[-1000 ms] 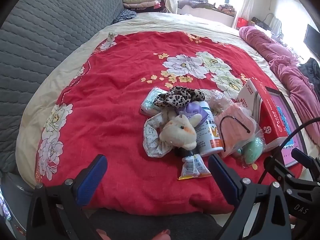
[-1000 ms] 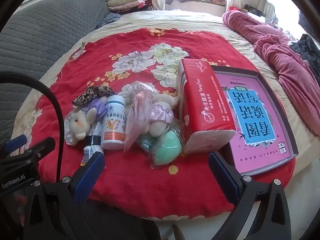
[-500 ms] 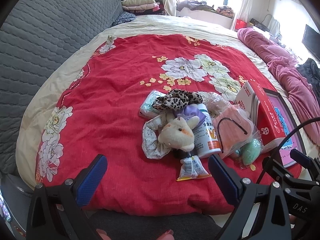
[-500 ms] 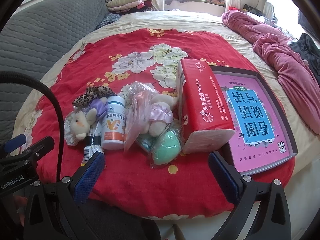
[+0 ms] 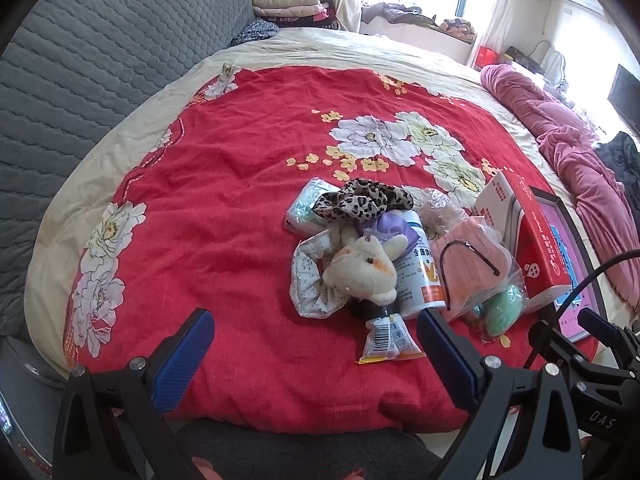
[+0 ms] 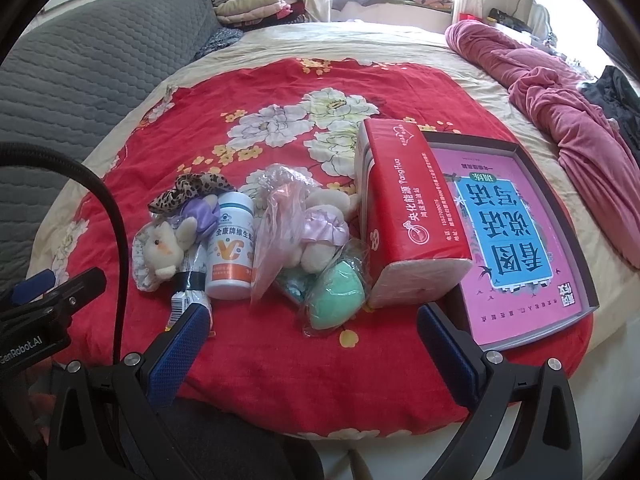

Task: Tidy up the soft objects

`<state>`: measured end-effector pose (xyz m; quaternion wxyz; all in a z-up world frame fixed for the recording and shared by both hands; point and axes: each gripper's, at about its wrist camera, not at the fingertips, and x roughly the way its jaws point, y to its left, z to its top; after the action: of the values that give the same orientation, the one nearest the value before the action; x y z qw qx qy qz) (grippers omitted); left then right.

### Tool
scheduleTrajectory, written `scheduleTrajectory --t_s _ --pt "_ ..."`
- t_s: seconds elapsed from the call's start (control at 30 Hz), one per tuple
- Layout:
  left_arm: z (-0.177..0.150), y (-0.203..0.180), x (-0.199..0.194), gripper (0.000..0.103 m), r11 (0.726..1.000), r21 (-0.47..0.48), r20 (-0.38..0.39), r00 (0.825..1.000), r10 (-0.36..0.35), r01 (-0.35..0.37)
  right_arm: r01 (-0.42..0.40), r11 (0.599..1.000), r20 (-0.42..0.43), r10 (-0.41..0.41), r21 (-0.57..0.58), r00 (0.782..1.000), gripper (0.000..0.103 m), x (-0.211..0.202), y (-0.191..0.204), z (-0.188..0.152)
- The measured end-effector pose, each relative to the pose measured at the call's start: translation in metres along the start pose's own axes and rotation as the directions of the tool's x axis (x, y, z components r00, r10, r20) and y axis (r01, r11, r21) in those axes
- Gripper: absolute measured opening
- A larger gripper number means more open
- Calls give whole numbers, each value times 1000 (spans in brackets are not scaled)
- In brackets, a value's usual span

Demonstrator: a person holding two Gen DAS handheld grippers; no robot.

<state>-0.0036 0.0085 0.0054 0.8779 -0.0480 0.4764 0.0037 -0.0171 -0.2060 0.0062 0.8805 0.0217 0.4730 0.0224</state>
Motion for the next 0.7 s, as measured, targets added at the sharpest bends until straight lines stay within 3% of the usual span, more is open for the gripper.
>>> scheduleTrajectory --t_s 0.47,0.7 --pt "3 2 27 101 1000 -1 -48 999 -17 17 -7 1000 -16 7 -4 1000 103 14 -3 8" --pt "8 8 42 100 998 -11 -78 995 -59 58 -2 1000 -11 2 -10 1000 103 20 -3 16"
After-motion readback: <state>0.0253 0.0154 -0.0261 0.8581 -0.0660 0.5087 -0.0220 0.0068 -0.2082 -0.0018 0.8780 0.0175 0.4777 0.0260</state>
